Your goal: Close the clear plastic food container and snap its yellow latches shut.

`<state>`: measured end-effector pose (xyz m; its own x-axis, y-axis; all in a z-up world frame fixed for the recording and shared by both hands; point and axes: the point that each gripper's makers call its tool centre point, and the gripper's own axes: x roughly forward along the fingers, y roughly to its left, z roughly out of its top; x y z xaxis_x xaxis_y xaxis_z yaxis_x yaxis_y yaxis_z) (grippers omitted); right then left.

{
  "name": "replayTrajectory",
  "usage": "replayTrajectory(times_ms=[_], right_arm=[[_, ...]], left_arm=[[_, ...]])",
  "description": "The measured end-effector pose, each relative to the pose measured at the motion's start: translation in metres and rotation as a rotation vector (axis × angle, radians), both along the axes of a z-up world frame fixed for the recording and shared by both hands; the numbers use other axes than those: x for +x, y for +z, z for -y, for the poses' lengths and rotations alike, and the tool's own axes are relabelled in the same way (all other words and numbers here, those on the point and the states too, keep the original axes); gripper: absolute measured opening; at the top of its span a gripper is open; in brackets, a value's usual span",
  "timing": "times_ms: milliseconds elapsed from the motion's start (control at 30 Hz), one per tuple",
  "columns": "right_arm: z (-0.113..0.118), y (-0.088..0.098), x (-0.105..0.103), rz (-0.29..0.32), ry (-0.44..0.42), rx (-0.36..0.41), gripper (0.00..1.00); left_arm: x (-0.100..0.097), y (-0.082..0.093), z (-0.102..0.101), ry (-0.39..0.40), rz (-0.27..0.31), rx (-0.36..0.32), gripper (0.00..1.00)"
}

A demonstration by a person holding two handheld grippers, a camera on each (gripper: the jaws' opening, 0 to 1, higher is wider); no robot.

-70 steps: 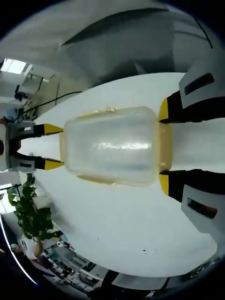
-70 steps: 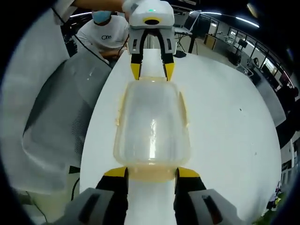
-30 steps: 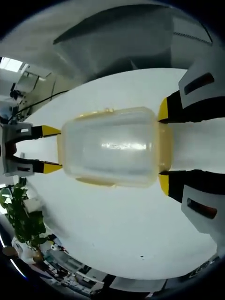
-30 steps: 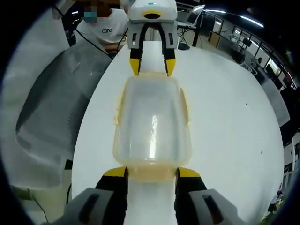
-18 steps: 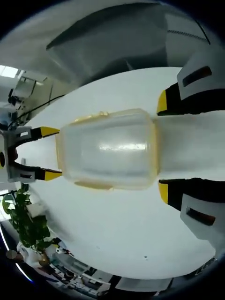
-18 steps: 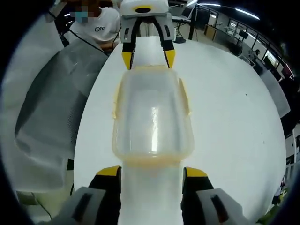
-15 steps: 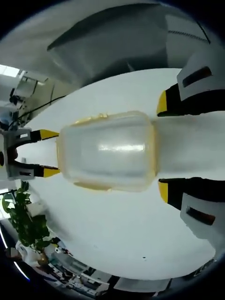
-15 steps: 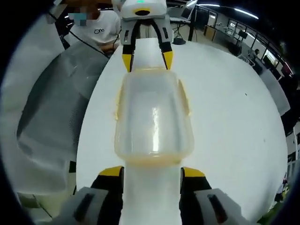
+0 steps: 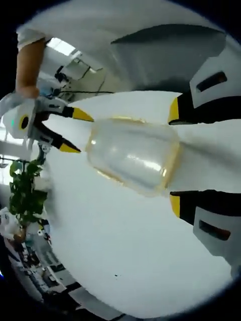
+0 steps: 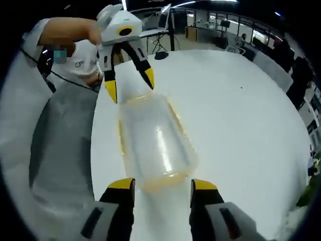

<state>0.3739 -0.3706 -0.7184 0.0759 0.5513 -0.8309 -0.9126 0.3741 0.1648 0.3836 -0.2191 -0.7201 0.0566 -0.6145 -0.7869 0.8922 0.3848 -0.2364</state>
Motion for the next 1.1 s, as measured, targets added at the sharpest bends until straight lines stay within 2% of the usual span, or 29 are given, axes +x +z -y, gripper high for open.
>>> replayTrajectory(times_ms=[67, 133, 167, 233, 267, 433, 533, 600, 633, 700, 800, 933, 1033, 1100], right_arm=[[-0.001, -0.002, 0.001, 0.011, -0.018, -0.01, 0.43], [-0.002, -0.003, 0.002, 0.0, -0.075, -0.01, 0.41], [-0.002, -0.003, 0.003, -0.007, -0.111, -0.005, 0.4], [-0.001, -0.004, 0.003, -0.032, -0.161, -0.011, 0.38], [0.001, -0.005, 0.002, -0.055, -0.179, -0.02, 0.37], [0.004, -0.009, 0.005, -0.091, -0.289, -0.023, 0.37], [0.004, -0.011, 0.005, -0.119, -0.33, -0.014, 0.37], [0.003, -0.012, 0.006, -0.129, -0.357, -0.004, 0.37], [0.002, -0.013, 0.005, -0.142, -0.368, -0.006, 0.37], [0.004, -0.015, 0.006, -0.133, -0.389, -0.025, 0.36], [0.004, -0.017, 0.008, -0.127, -0.402, -0.039, 0.36], [-0.002, -0.019, 0.004, -0.181, -0.438, -0.019, 0.35], [-0.003, -0.019, 0.005, -0.169, -0.429, -0.021, 0.37], [-0.006, -0.018, 0.001, -0.204, -0.438, -0.005, 0.33]], left_arm=[[0.002, 0.002, 0.002, 0.044, -0.012, -0.026, 0.49], [0.005, 0.003, 0.003, 0.125, -0.053, -0.051, 0.49], [0.006, 0.002, 0.003, 0.145, -0.054, -0.052, 0.48], [0.016, 0.0, -0.002, 0.181, 0.006, -0.024, 0.48], [0.016, 0.001, -0.001, 0.207, -0.007, -0.036, 0.48], [0.012, -0.003, 0.0, 0.362, -0.092, -0.072, 0.47], [0.012, -0.005, 0.0, 0.44, -0.13, -0.094, 0.43], [0.01, -0.007, 0.0, 0.49, -0.163, -0.1, 0.44], [0.013, -0.007, 0.002, 0.506, -0.154, -0.111, 0.45], [0.01, -0.006, 0.007, 0.519, -0.179, -0.137, 0.42], [0.01, -0.01, 0.009, 0.541, -0.178, -0.126, 0.44], [0.011, -0.015, 0.012, 0.601, -0.221, -0.13, 0.44], [0.008, -0.02, 0.014, 0.603, -0.237, -0.107, 0.41], [0.006, -0.023, 0.014, 0.617, -0.237, -0.083, 0.41]])
